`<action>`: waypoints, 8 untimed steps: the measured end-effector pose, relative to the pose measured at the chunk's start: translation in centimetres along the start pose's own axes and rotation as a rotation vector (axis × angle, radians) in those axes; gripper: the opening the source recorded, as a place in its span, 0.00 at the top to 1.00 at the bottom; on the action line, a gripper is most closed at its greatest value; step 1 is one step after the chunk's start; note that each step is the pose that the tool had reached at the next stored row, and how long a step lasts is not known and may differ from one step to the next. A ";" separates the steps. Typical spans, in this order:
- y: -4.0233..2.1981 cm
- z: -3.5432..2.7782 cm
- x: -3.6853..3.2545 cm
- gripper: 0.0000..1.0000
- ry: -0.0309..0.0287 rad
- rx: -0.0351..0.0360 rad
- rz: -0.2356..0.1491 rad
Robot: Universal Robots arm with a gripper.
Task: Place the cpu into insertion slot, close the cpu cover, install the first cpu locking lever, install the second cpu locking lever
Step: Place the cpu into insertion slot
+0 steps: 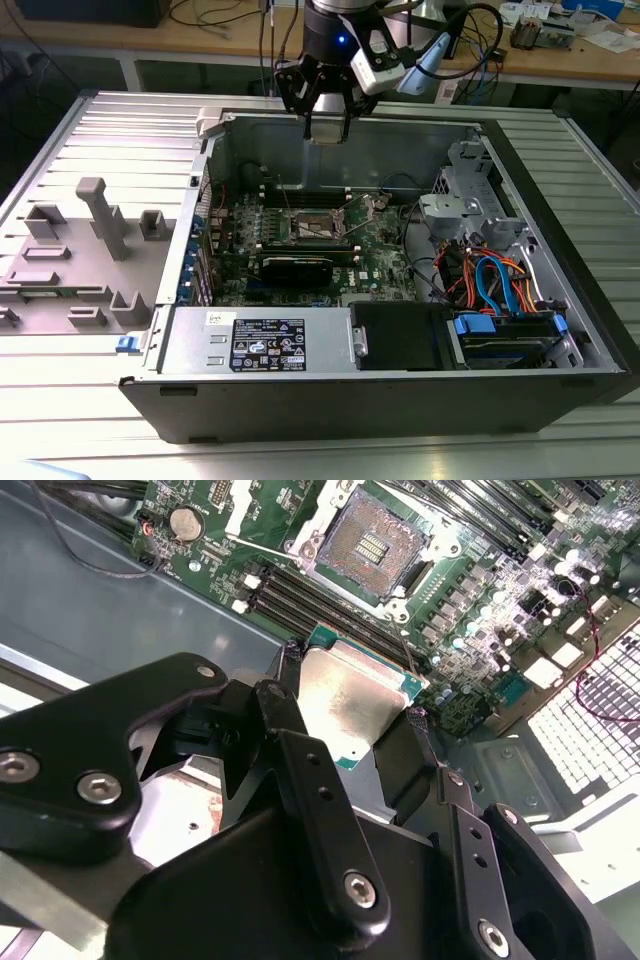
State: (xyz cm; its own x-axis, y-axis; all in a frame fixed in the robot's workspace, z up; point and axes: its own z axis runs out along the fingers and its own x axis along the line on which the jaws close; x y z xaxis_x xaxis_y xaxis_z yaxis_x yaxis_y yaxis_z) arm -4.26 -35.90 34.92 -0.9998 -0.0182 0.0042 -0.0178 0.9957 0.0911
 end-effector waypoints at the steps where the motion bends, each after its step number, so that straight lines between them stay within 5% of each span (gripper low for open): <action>1: -0.07 0.04 0.00 0.46 0.0001 0.0001 0.000; 8: -0.85 0.42 0.15 0.46 0.0001 0.0001 0.000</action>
State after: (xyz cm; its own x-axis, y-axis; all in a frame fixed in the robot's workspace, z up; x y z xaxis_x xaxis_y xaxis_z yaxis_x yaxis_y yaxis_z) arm -4.40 -36.72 34.42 -0.9998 -0.0182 0.0043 -0.0178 0.9957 0.0909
